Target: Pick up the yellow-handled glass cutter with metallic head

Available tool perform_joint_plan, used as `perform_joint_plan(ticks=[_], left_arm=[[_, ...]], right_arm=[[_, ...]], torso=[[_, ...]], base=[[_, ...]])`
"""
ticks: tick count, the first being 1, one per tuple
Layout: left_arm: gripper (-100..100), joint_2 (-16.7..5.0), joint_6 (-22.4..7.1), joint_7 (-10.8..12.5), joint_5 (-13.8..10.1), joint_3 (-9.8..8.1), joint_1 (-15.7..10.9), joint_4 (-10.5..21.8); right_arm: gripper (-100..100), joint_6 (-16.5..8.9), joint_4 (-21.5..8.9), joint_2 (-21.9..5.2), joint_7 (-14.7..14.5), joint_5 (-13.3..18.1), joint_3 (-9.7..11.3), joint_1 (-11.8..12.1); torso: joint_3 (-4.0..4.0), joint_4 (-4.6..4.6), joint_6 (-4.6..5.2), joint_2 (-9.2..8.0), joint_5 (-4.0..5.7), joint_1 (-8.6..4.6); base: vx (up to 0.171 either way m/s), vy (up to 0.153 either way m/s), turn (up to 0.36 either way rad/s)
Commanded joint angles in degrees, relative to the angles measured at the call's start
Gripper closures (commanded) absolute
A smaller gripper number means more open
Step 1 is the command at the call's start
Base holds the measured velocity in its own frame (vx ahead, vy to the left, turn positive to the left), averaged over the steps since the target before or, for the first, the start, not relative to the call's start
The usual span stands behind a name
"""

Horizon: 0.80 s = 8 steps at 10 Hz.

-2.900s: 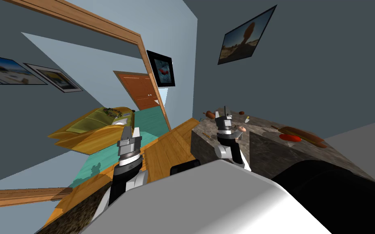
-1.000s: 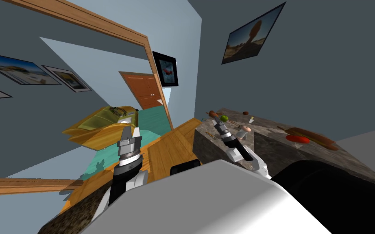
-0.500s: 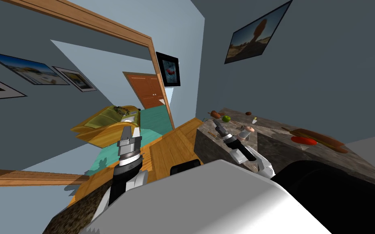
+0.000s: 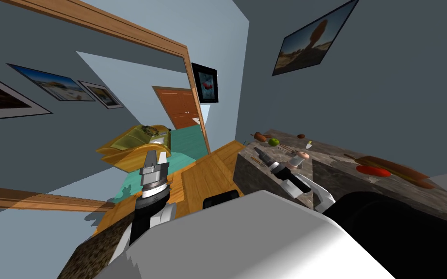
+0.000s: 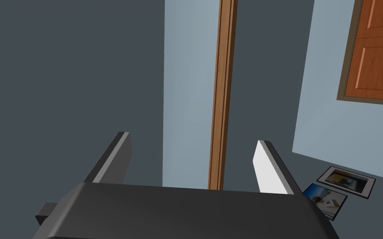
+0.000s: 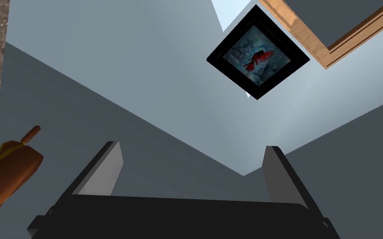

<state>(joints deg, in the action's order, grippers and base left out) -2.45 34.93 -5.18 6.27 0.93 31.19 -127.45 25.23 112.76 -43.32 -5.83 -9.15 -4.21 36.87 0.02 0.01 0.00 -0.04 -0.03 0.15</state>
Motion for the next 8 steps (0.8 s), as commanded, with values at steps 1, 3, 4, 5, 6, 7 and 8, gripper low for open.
perform_joint_plan(ticks=[1, 3, 4, 5, 6, 7, 8], left_arm=[[0, 0.0, 0.0, 0.0, 0.0, 0.00, 0.0, 0.0], [0, 0.0, 0.0, 0.0, 0.0, 0.00, 0.0, 0.0], [0, 0.0, 0.0, 0.0, 0.0, 0.00, 0.0, 0.0], [0, 0.0, 0.0, 0.0, 0.0, 0.00, 0.0, 0.0], [0, 0.0, 0.0, 0.0, 0.0, 0.00, 0.0, 0.0], [0, 0.0, 0.0, 0.0, 0.0, 0.00, 0.0, 0.0], [0, 0.0, 0.0, 0.0, 0.0, 0.00, 0.0, 0.0]], right_arm=[[-100, -0.3, -0.3, -1.8, -0.3, 0.3, 0.4, 0.6], [-100, -0.2, -2.4, -4.8, -0.3, 0.8, 0.8, 1.7], [-100, -0.1, -4.5, -7.0, -0.2, 1.4, 1.3, 2.9], [-100, -0.1, -4.5, -7.8, -0.2, 1.4, 1.3, 2.9], [-100, 0.0, -6.6, -10.1, -0.2, 2.1, 1.8, 4.0], [-100, 0.1, -8.6, -12.1, -0.2, 2.8, 2.2, 5.2], [-100, 0.1, -8.7, -13.6, -0.2, 2.8, 2.2, 5.2]], torso=[[0.00, 0.00, 0.00, 0.00, 0.00, 0.00], [-0.02, -0.01, -0.01, 0.05, 0.00, -0.02], [-0.03, -0.01, 0.00, 0.06, 0.00, -0.02], [-0.02, -0.01, -0.01, 0.04, -0.01, 0.01], [-0.01, 0.00, 0.01, 0.02, -0.01, -0.01], [-0.03, -0.01, -0.01, 0.06, 0.00, -0.04], [-0.04, -0.01, 0.00, 0.08, 0.00, 0.01]], base=[[-0.009, 0.040, 0.047], [0.009, 0.040, 0.071], [-0.004, 0.052, 0.102], [-0.002, 0.040, 0.059], [0.009, 0.037, 0.122], [0.014, 0.055, 0.163], [0.013, 0.037, 0.040]])
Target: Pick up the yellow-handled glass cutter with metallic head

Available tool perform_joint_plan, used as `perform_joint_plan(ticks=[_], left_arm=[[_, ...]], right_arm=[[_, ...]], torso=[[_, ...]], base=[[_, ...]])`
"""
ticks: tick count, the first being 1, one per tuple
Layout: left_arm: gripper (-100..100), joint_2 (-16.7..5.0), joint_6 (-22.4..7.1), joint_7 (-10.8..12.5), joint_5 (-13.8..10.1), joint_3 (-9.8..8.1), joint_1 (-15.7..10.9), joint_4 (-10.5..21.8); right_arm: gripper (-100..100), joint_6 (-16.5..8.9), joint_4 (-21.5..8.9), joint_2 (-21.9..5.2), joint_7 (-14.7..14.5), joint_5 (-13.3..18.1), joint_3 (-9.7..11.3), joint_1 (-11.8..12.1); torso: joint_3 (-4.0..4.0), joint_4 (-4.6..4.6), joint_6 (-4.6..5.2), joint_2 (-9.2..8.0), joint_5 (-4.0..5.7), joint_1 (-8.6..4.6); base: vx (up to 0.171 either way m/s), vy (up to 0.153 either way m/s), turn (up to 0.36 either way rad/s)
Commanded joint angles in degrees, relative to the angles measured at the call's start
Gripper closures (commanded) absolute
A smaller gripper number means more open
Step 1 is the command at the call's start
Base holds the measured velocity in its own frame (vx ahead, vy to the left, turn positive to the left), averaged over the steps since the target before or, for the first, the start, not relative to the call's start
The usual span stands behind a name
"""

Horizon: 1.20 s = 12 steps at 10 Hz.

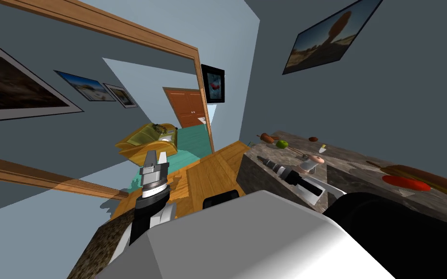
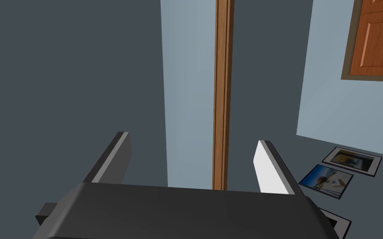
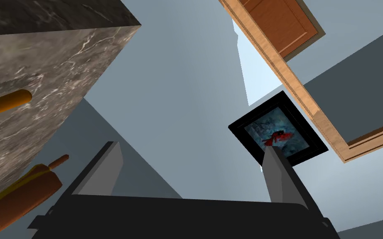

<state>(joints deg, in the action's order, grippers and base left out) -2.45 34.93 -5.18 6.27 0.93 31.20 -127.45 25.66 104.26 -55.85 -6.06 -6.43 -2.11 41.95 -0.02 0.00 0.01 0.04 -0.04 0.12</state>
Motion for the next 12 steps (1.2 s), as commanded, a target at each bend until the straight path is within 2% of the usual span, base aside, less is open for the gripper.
perform_joint_plan(ticks=[1, 2, 3, 4, 5, 6, 8, 9, 10, 11, 12], left_arm=[[0, 0.0, 0.0, 0.0, 0.0, 0.00, 0.0, 0.0], [0, 0.0, 0.0, 0.0, 0.0, 0.00, 0.0, 0.0], [0, 0.0, 0.0, 0.0, 0.0, 0.00, 0.0, 0.0], [0, 0.0, 0.0, 0.0, 0.0, 0.00, 0.0, 0.0], [0, 0.0, 0.0, 0.0, 0.0, 0.00, 0.0, 0.0], [0, 0.0, 0.0, 0.0, 0.0, 0.00, 0.0, 0.0], [0, 0.0, 0.0, 0.0, 0.0, 0.00, 0.0, 0.0], [0, 0.0, 0.0, 0.0, 0.0, 0.00, 0.0, 0.0], [0, 0.0, 0.0, 0.0, 0.0, 0.00, 0.0, 0.0], [0, 0.0, 0.0, 0.0, 0.0, 0.00, 0.0, 0.0], [0, 0.0, 0.0, 0.0, 0.0, -0.01, 0.0, 0.0]], right_arm=[[-100, -0.2, -2.3, -2.9, 0.1, 0.9, 0.5, 1.2], [-100, -0.2, -2.3, -4.1, 0.1, 0.9, 0.5, 1.2], [-100, -0.1, -4.3, -6.2, 0.1, 1.8, 0.9, 2.3], [-100, -0.1, -4.3, -7.0, 0.1, 1.8, 0.9, 2.3], [-100, 0.0, -6.4, -9.4, 0.2, 2.7, 1.3, 3.4], [-100, 0.0, -6.4, -9.9, 0.2, 2.7, 1.3, 3.4], [-100, 0.2, -9.7, -14.2, 0.4, 4.7, 2.0, 5.3], [-100, 0.2, -10.3, -15.7, 0.4, 4.7, 2.0, 5.3], [-100, 0.2, -12.2, -17.7, 0.5, 5.7, 2.4, 6.3], [-100, 0.2, -12.2, -18.4, 0.5, 5.7, 2.4, 6.3], [-100, 0.3, -14.1, -20.7, 0.6, 6.8, 2.8, 7.2]], torso=[[0.00, 0.00, 0.00, 0.00, 0.00, 0.00], [-0.01, 0.00, -0.02, 0.01, 0.02, -0.04], [0.00, 0.00, 0.00, 0.01, 0.02, -0.08], [0.00, 0.00, -0.01, 0.01, 0.02, -0.09], [0.00, 0.00, 0.00, 0.01, 0.03, -0.10], [-0.01, 0.00, -0.02, 0.02, 0.03, -0.10], [-0.01, 0.00, -0.02, 0.02, 0.02, -0.08], [-0.03, -0.01, -0.02, 0.05, 0.03, -0.08], [-0.03, -0.01, 0.00, 0.04, 0.03, -0.10], [-0.04, -0.01, -0.02, 0.06, 0.03, -0.11], [-0.03, -0.01, 0.01, 0.04, 0.04, -0.13]], base=[[0.014, 0.027, 0.116], [0.013, 0.013, 0.059], [0.016, 0.015, 0.109], [0.014, 0.010, 0.048], [0.018, 0.012, 0.124], [0.014, 0.010, 0.061], [0.021, 0.018, 0.137], [0.021, 0.011, 0.069], [0.028, 0.007, 0.130], [0.021, 0.001, 0.054], [0.017, 0.002, 0.106]])
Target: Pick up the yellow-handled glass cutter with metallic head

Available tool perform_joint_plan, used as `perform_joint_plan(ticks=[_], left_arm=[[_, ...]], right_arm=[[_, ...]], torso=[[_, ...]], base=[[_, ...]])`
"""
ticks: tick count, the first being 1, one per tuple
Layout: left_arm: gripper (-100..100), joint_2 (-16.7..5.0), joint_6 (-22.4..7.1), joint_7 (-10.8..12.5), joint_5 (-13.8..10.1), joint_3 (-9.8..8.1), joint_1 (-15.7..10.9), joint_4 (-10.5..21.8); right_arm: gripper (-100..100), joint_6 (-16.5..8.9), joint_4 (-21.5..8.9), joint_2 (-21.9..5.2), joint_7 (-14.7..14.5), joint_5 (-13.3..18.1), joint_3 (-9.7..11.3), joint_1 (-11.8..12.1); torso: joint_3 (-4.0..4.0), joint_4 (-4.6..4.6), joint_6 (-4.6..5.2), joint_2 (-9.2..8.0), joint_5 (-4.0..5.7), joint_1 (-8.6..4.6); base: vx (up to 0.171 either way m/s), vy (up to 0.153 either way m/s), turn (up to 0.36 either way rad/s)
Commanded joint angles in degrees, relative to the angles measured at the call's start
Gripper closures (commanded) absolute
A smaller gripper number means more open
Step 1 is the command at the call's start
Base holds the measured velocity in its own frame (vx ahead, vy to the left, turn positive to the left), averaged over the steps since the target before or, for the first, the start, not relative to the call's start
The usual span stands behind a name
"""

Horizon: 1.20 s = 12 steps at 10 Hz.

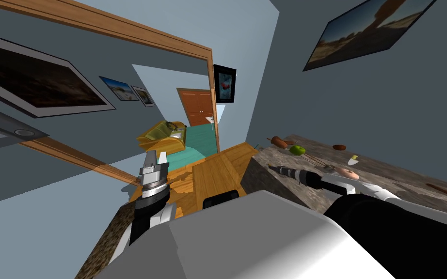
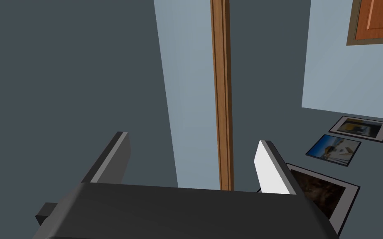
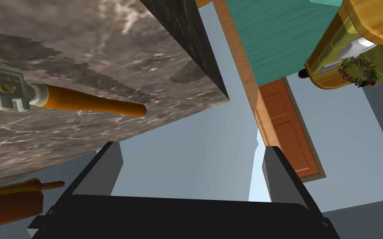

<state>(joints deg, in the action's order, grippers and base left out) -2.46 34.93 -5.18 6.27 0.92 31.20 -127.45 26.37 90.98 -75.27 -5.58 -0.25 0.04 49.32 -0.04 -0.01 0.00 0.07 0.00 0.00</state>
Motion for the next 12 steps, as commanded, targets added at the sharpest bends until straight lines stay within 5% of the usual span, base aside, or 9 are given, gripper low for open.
perform_joint_plan(ticks=[1, 3, 12], left_arm=[[0, 0.0, 0.0, 0.0, 0.0, 0.00, 0.0, 0.0], [0, 0.0, 0.0, 0.0, 0.0, 0.00, 0.0, 0.0], [0, 0.0, 0.0, 0.0, 0.0, 0.00, 0.0, 0.0]], right_arm=[[-100, -0.4, -0.8, -1.7, 0.2, 0.6, 0.6, -0.2], [-100, -0.3, -4.2, -5.8, 0.5, 2.8, 1.6, 1.6], [-100, 0.1, -10.7, -17.3, 1.6, 9.0, 6.1, 6.6]], torso=[[0.00, 0.00, 0.00, 0.00, 0.00, 0.00], [-0.01, 0.00, -0.01, 0.01, 0.00, 0.00], [0.01, 0.01, 0.01, -0.01, -0.01, 0.11]], base=[[0.015, -0.001, 0.055], [0.024, 0.002, 0.143], [0.016, 0.012, 0.098]])
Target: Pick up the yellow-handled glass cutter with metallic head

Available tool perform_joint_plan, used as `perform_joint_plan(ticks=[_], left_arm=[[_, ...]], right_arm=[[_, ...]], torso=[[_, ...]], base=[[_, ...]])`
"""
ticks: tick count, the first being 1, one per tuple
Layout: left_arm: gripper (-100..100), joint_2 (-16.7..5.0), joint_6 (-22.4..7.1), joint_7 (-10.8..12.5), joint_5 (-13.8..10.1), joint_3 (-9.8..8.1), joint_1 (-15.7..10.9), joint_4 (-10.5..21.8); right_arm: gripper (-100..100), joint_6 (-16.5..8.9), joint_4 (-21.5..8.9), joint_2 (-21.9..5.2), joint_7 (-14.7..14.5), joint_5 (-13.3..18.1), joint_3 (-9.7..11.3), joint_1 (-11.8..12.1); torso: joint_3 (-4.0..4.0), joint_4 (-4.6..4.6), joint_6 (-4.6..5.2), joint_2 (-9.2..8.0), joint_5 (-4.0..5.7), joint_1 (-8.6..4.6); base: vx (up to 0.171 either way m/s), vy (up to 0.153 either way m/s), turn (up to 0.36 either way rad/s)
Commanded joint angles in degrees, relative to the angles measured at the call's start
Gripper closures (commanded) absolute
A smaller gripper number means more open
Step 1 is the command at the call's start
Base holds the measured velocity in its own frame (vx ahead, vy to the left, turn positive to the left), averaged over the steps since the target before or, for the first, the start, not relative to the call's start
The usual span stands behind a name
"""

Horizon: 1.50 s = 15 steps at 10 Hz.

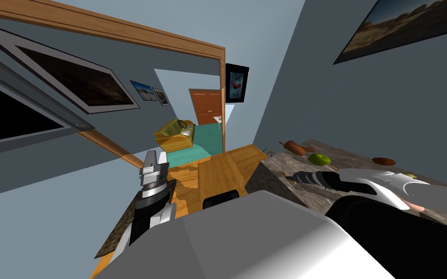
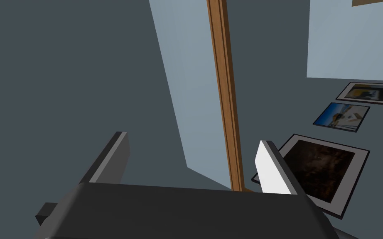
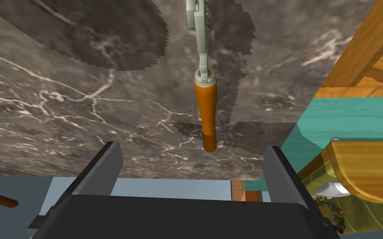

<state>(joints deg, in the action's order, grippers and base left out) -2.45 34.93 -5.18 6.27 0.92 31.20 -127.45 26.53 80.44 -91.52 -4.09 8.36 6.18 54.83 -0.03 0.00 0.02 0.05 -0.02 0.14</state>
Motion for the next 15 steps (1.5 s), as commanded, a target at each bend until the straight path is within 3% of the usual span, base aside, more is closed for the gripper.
perform_joint_plan(ticks=[1, 3, 4, 5, 6, 7, 10, 11, 12, 15], left_arm=[[0, 0.0, 0.0, 0.0, 0.0, 0.00, 0.0, 0.0], [0, 0.0, 0.0, 0.0, 0.0, 0.00, 0.0, 0.0], [0, 0.0, 0.0, 0.0, 0.0, 0.00, 0.0, 0.0], [0, 0.0, 0.0, 0.0, 0.0, 0.00, 0.0, 0.0], [0, 0.0, 0.0, 0.0, 0.0, 0.00, 0.0, 0.0], [0, 0.0, 0.0, 0.0, 0.0, 0.00, 0.0, 0.0], [0, 0.0, 0.0, 0.0, 0.0, -0.01, 0.0, 0.0], [0, 0.0, 0.0, 0.0, 0.0, -0.01, 0.0, 0.0], [0, 0.0, 0.0, 0.0, 0.0, -0.01, 0.0, 0.0], [0, 0.0, 0.0, 0.0, 0.0, -0.01, 0.0, 0.0]], right_arm=[[-100, 0.0, -0.7, -2.1, 0.3, 1.2, 0.7, 1.8], [-100, 0.1, -1.2, -2.8, 0.4, 1.8, 1.4, 2.4], [-100, 0.3, -1.8, -3.9, 0.8, 3.2, 2.9, 3.6], [-100, 0.5, -1.6, -3.4, 0.4, 2.3, 1.6, 3.7], [0, 0.6, -1.7, -3.5, 0.3, 2.4, 1.6, 3.9], [-100, 0.1, -1.9, -1.9, -0.2, 2.9, 2.3, 3.4], [-100, -0.9, -2.4, 1.4, -1.3, 3.9, 3.8, 2.4], [-100, -0.5, -2.6, 1.0, -1.1, 3.8, 3.7, 2.3], [100, -0.6, -2.6, 1.1, -1.2, 3.9, 3.9, 2.1], [100, -0.5, -2.6, 1.1, -1.1, 3.9, 3.9, 2.1]], torso=[[0.00, 0.00, 0.00, 0.00, 0.00, 0.00], [0.00, 0.00, 0.01, 0.00, -0.01, 0.04], [0.02, 0.01, 0.03, -0.04, -0.01, 0.01], [0.03, 0.01, 0.01, -0.04, -0.01, 0.06], [0.04, 0.02, 0.04, -0.06, 0.00, -0.01], [0.05, 0.02, 0.04, -0.08, 0.02, -0.08], [-0.02, -0.01, 0.03, 0.05, 0.06, -0.21], [-0.02, 0.00, 0.03, 0.05, 0.07, -0.23], [0.00, 0.00, 0.03, 0.00, 0.05, -0.18], [0.04, 0.02, 0.03, -0.07, 0.07, -0.19]], base=[[0.017, 0.041, 0.097], [0.011, 0.035, 0.057], [0.008, 0.048, 0.113], [0.005, 0.024, 0.024], [0.000, 0.000, 0.000], [0.020, -0.002, 0.090], [0.040, -0.021, 0.075], [0.017, -0.011, 0.012], [0.000, 0.000, 0.000], [0.000, 0.000, 0.000]])
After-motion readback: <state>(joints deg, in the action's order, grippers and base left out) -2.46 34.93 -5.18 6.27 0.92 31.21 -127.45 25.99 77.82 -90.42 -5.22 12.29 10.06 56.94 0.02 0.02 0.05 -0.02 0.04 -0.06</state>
